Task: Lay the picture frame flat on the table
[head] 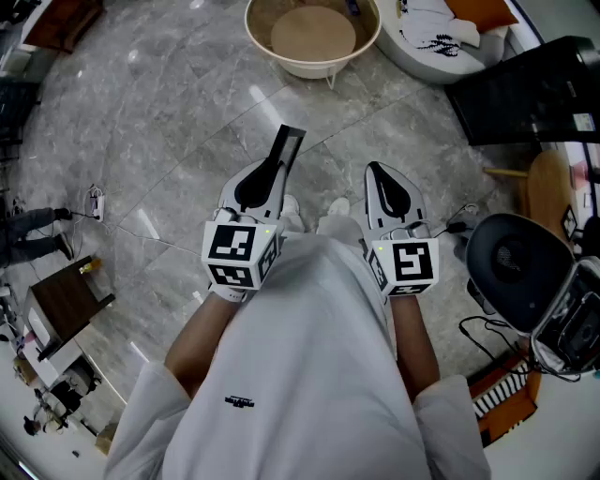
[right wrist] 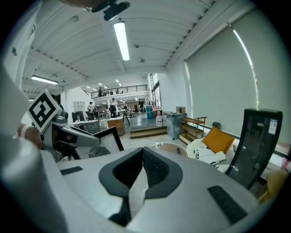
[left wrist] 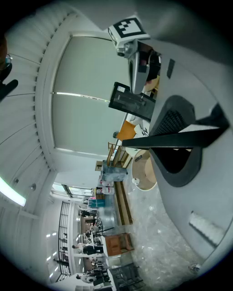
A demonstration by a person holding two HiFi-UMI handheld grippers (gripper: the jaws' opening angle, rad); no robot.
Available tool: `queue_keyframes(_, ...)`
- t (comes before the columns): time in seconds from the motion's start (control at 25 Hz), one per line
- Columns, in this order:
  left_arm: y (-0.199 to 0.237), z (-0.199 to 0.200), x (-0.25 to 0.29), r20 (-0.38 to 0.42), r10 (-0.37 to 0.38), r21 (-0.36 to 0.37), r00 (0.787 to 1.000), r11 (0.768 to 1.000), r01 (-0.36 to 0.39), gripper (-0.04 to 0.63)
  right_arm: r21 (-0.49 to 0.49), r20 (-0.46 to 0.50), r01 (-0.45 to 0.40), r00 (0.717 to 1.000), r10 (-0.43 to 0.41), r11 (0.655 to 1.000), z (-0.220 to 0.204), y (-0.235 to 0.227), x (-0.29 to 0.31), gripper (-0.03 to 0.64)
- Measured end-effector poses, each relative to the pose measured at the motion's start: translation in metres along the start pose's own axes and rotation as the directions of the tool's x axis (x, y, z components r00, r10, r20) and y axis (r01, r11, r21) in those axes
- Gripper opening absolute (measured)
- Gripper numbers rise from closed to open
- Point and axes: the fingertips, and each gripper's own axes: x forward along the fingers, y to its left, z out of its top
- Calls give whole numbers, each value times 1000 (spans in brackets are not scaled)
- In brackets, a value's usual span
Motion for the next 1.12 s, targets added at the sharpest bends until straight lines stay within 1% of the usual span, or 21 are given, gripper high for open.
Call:
queue_keyframes(0.2,-16,1,7,-2,9,7,1000,1000,-9,64,8,12,-24,1000,24,1000,-2,-13,-8,6)
queue_keyframes(0.32,-22,2,10,-9,11,12,1000,1000,-11,64,15,-9,-43,999,43,999,-8,-18,-9,6)
queue_keyframes(0.48,-36,1,17,-18,17,18,1000,1000,-16,64,10,-24,-20,1000,20,1000,-15,-37,-19,8)
queue_keyframes(0.64,-43,-1,25,-28,20,26,999,999,-20,64,32,-24,4,1000,-3,999,-21,-59,-27,8)
queue_keyframes(0.84,-50,-2,39,-25,27,25,999,999,-26,64,37,-10,16,1000,-15,999,-23,-86,-33,8)
queue_keyframes(0.96,-55,6,50,-16,30,29,999,999,-29,64,46,-3,24,1000,-24,999,-22,-101,-35,8)
queue_keyframes(1.12,-49,19,69,-5,39,15,999,999,-39,64,57,-18,18,1000,-17,998,-21,-114,-24,8)
